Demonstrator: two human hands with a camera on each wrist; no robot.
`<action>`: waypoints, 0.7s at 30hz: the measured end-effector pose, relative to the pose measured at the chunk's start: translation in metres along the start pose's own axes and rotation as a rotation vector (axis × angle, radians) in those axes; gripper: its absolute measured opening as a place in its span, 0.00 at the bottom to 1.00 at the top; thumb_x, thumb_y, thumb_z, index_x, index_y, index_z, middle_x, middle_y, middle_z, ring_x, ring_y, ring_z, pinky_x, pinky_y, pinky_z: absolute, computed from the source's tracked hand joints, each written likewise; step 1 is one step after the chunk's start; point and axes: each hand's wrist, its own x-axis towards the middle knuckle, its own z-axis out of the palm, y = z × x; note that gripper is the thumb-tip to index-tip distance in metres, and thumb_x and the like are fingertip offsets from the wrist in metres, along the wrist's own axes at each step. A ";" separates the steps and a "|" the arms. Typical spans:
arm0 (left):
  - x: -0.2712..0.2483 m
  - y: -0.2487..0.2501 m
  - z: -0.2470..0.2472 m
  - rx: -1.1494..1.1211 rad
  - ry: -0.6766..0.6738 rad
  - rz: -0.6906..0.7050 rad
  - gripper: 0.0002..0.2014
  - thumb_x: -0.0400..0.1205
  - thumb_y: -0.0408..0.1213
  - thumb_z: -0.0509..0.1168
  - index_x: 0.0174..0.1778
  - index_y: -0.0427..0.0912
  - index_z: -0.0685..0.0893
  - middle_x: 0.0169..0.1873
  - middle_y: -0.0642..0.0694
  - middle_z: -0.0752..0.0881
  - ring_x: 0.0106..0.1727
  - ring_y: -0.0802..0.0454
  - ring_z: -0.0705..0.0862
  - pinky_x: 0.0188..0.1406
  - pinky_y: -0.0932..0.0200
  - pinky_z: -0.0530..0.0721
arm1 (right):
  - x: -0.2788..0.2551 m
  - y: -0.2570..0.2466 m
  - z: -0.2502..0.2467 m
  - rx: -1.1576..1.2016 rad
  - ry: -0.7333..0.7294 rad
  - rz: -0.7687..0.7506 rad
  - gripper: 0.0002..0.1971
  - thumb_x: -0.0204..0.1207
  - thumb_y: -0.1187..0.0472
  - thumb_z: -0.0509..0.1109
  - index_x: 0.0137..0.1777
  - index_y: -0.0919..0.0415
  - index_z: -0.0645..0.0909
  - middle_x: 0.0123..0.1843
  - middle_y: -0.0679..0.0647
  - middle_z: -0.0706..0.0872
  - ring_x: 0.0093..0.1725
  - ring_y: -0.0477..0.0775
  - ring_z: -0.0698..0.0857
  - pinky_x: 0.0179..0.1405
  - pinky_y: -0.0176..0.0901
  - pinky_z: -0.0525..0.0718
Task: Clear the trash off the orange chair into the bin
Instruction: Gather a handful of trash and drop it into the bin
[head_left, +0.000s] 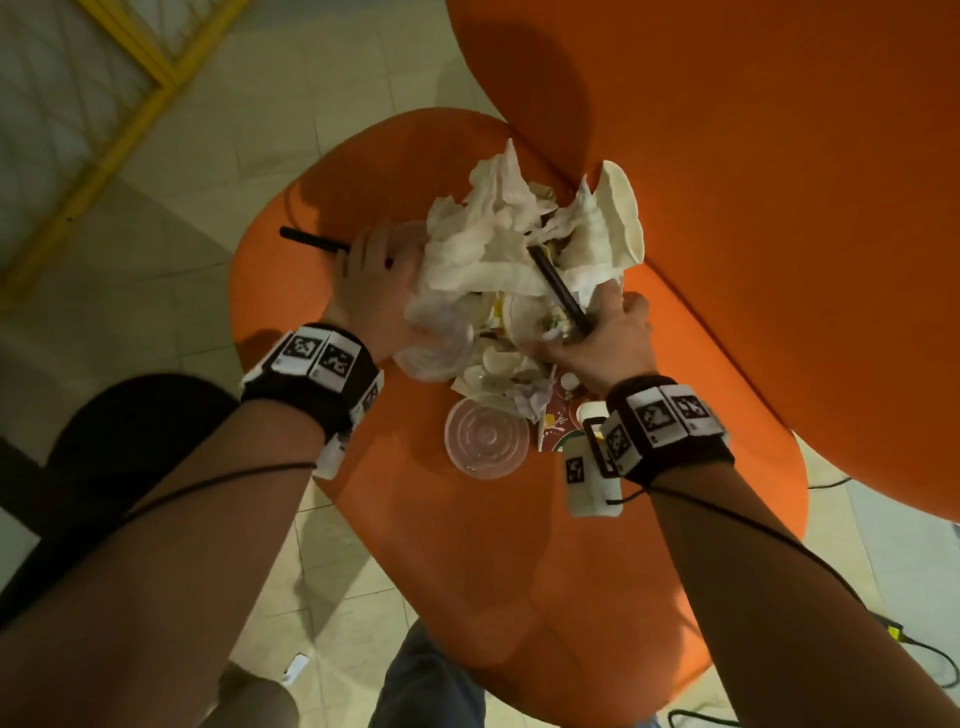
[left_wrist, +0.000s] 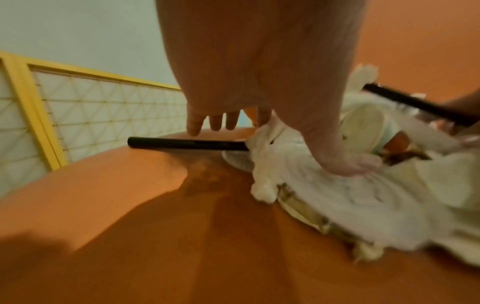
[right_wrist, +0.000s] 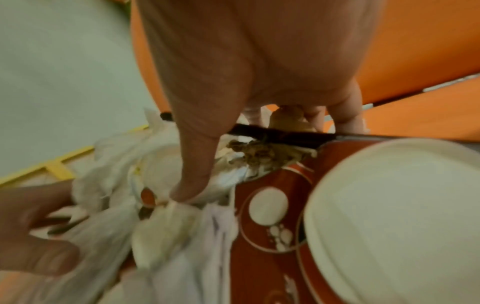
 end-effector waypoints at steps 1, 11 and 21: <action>0.001 -0.004 0.003 0.085 -0.053 -0.002 0.51 0.64 0.53 0.78 0.80 0.45 0.58 0.80 0.36 0.56 0.81 0.35 0.54 0.78 0.37 0.53 | 0.001 -0.002 0.003 -0.056 0.011 -0.002 0.48 0.53 0.36 0.81 0.69 0.56 0.65 0.67 0.59 0.67 0.67 0.67 0.71 0.63 0.61 0.80; 0.002 0.006 0.006 0.156 -0.140 0.001 0.51 0.64 0.61 0.74 0.78 0.44 0.60 0.77 0.39 0.63 0.74 0.35 0.65 0.71 0.37 0.65 | 0.006 -0.011 -0.004 -0.025 0.018 0.083 0.30 0.63 0.60 0.80 0.64 0.60 0.72 0.63 0.62 0.72 0.57 0.68 0.79 0.56 0.59 0.84; -0.020 0.007 0.013 -0.359 -0.153 -0.105 0.24 0.73 0.45 0.73 0.61 0.35 0.79 0.48 0.38 0.87 0.48 0.41 0.86 0.43 0.50 0.82 | -0.023 -0.002 -0.016 0.424 0.187 -0.026 0.21 0.64 0.64 0.74 0.56 0.45 0.78 0.54 0.57 0.85 0.52 0.60 0.85 0.52 0.59 0.85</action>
